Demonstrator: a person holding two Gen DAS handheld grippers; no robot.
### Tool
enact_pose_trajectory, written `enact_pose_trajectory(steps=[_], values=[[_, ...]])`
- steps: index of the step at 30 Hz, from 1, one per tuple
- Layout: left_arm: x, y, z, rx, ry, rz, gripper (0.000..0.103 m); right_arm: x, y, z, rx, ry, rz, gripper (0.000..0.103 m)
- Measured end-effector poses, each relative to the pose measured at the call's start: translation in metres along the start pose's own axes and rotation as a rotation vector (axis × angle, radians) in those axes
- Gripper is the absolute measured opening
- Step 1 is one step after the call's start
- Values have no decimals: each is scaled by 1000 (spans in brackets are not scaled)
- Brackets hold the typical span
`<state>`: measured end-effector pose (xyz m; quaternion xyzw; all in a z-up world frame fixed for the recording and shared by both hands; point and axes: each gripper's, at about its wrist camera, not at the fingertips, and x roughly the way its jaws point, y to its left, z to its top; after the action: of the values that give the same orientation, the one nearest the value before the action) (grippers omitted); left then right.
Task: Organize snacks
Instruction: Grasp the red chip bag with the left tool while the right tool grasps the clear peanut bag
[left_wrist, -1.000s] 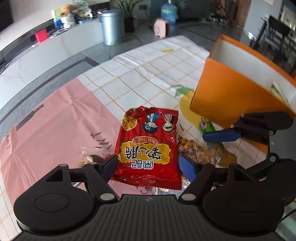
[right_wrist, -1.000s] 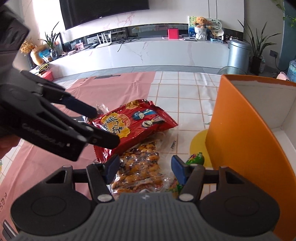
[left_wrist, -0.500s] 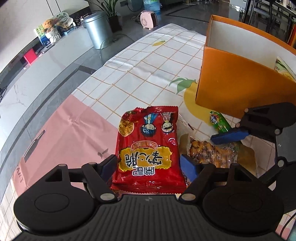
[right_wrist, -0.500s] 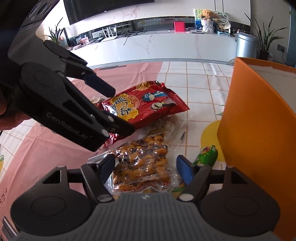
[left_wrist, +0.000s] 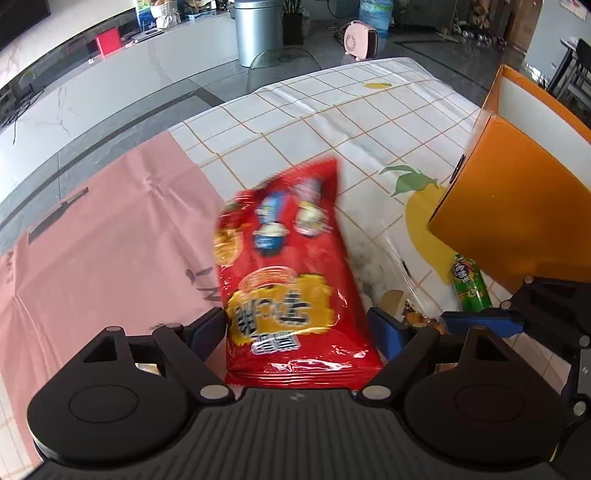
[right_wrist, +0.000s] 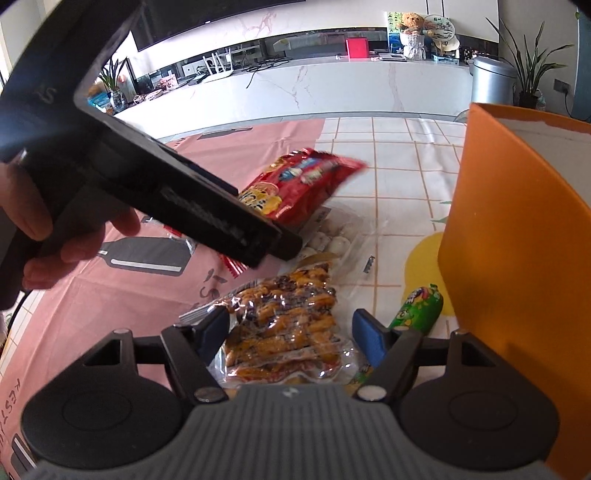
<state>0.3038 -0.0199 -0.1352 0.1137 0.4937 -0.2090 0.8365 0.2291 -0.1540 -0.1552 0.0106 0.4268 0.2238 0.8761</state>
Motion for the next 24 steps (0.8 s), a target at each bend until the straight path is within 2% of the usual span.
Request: enact_pose_trajectory(steps=[3,4,5,7,8,9,13,18,24], values=[[-2,1,-4,-48,-19,1,91,1,0,0,-3,10,3,70],[-3,3,-5,-74,-26,-4,84,1,0,0,-7,11,2,71],[-5,5,-6,-102,-33,-7,82,1,1,0,-9,13,0,71],[-10,10,-7,-147,-49,4,64,1,1,0,-11,15,-1,71],[-13,12,-7,-162,-54,15,60,1,1,0,-11,15,-1,71],[-18,14,-8,-176,-64,25,48,1,1,0,-12,16,-2,70],[-37,16,-14,-221,-89,31,30,0,3,0,-25,15,-5,68],[-67,10,-31,-264,-117,42,28,-2,7,0,-45,12,-15,67],[-108,7,-63,-412,-127,26,24,-18,12,1,-45,-25,-7,67]])
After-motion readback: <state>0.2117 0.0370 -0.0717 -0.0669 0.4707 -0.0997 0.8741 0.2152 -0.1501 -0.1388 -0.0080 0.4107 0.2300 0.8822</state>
